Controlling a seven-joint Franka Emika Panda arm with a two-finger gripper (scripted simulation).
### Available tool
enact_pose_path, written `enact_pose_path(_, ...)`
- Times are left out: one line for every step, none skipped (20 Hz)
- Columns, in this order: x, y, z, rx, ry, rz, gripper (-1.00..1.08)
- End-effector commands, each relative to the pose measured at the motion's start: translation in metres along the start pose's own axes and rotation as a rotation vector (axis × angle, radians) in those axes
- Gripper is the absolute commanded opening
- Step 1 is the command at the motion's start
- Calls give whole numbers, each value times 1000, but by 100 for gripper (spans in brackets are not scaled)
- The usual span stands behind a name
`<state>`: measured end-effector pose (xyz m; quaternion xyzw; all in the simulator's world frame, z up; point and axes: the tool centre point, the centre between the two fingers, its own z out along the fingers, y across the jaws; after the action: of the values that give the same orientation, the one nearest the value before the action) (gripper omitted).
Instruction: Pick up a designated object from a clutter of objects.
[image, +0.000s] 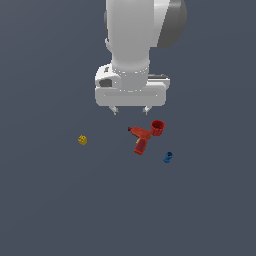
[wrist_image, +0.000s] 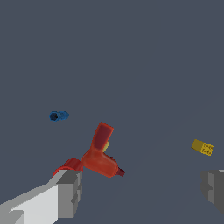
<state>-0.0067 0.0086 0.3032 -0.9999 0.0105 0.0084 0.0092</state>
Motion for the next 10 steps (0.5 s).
enact_pose_path(0,0,0,0,0,0,100)
enact_pose_path(0,0,0,0,0,0,100)
enact_pose_path(1,0,1,2,0,-1,100)
enact_pose_path(1,0,2,3,-1,-2,100)
enact_pose_path(2,-1,3,6,-1,-5,100)
enact_pose_path(3,-1,5,9,-2,-7,100)
enact_pose_path(4,-2,6,11,-2,-9,100)
enact_pose_path(5,-2,6,13,-3,-11,100)
enact_pose_path(5,-3,7,14,-3,-13,100)
enact_pose_path(5,-3,6,14,-3,-13,100)
